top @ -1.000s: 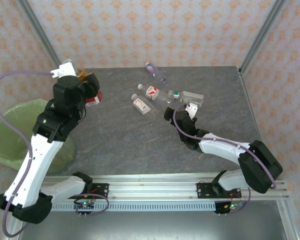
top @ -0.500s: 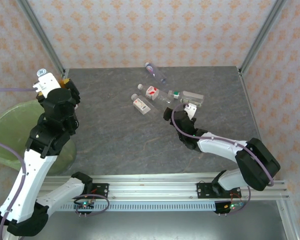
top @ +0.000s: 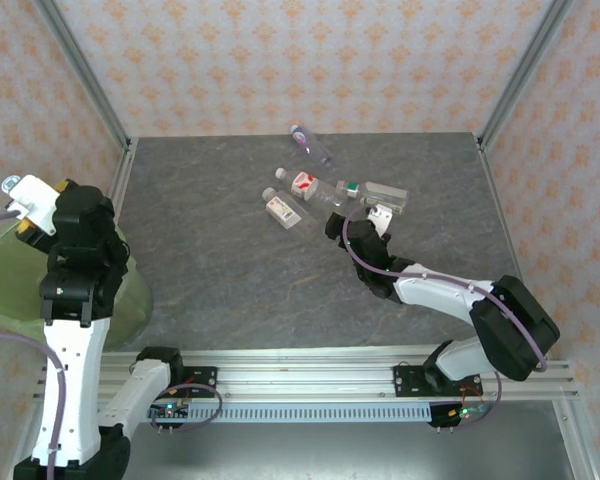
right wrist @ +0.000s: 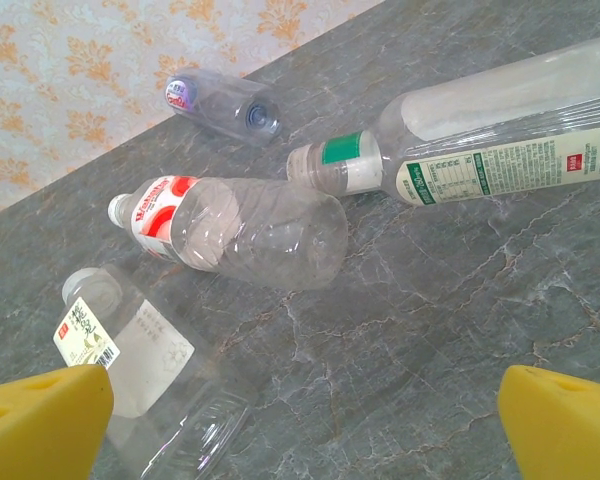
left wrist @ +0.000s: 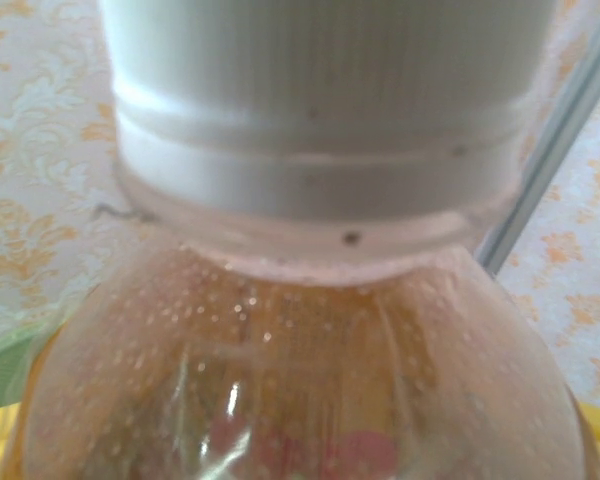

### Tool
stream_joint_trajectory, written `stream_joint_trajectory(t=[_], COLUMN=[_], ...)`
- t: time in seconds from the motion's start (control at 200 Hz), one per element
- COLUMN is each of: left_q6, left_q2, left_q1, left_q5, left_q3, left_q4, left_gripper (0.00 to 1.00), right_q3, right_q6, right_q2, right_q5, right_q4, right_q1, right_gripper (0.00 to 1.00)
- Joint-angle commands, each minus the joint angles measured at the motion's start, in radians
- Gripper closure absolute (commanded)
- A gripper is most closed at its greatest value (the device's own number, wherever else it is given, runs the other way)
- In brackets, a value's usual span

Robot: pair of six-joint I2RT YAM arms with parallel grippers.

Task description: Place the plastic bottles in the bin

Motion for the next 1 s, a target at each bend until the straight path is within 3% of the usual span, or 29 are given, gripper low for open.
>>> stream_joint_trajectory(t=[0.0, 0.185, 0.34, 0.641, 0.801, 0.996], left_q6=[-0.038, -0.135, -0.236, -0.256, -0.234, -0.211], left_q2=[0.021, 0.039, 0.087, 0.123, 0.110, 0.093], left_q1=[0.050, 0.181, 0.304, 0.313, 0.313, 0.313], left_q5=[0.005, 0.173, 0.349, 0.567, 0.753, 0.963], left_q3=[0.005, -0.030, -0.001, 0.077, 0.067, 0.060], left_q4=[-0.079, -0.116, -0.180, -0.162, -0.087, 0.002], left_gripper=[0.29, 0.25, 0.00, 0.00, 0.00, 0.00], right_q3=[0.023, 0.028, 0.029, -0.002, -0.007, 0.027], right_q6=[-0.020, -0.043, -0.059, -0.044, -0.061, -0.098], right_q2=[0.008, 0.014, 0.008, -0.009, -0.012, -0.007], right_q5=[-0.005, -0.015, -0.036, -0.025, -0.020, -0.122], right_q4=[0.026, 0.040, 0.047, 0.053, 0.057, -0.013], right_q1=[-0.005, -0.005, -0.005, -0.004, -0.007, -0.073], right_gripper=[0.01, 0.01, 0.01, 0.01, 0.01, 0.01])
